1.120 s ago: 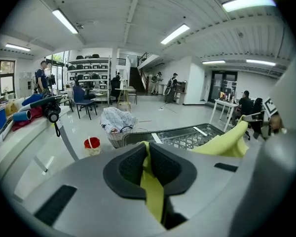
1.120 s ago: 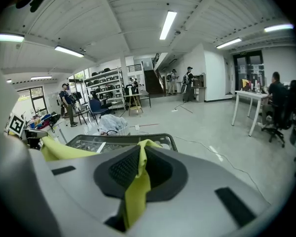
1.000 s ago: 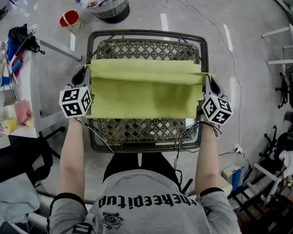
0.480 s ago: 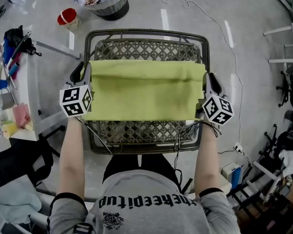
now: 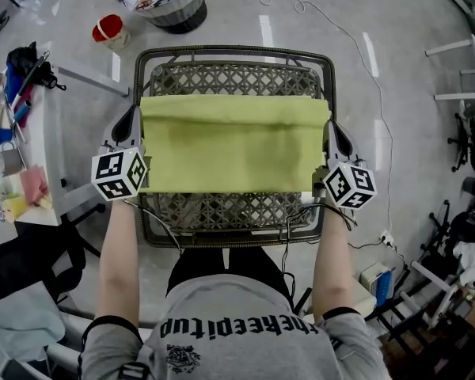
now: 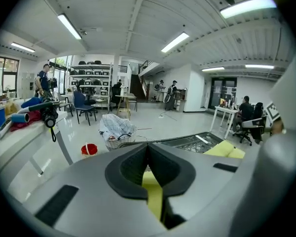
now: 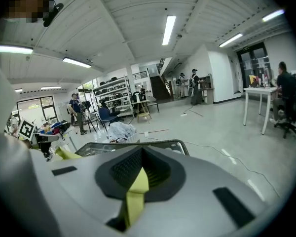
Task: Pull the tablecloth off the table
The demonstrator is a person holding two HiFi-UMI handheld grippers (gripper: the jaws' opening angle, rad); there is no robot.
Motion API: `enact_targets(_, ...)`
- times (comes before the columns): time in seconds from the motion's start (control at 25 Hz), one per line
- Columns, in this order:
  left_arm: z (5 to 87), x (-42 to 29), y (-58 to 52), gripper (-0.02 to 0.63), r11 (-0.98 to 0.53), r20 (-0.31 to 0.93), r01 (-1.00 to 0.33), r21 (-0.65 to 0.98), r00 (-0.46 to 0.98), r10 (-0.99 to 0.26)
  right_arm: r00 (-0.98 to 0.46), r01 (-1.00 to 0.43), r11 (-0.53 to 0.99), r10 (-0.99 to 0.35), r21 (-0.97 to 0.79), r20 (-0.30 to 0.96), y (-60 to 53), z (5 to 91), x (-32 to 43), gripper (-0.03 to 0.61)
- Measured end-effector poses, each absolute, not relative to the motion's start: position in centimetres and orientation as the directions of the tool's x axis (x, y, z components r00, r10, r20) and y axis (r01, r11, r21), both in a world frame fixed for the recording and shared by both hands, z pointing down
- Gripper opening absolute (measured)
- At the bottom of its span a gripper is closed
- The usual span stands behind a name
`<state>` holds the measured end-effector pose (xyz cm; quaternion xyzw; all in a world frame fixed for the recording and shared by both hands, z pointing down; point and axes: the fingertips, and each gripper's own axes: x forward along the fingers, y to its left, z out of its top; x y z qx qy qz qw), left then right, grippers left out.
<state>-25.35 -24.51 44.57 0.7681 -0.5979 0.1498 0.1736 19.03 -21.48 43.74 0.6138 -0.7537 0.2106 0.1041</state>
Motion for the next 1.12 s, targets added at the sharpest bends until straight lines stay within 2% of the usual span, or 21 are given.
enact_targets(1.12, 43.7, -18.0, -7.2, 0.014, -0.209, 0.422, -0.976, 0.069, 0.218, -0.880, -0.353, -0.933, 0.293, -0.858, -0.210, 0.373, -6.8, 42.4, 21.7, 0.011)
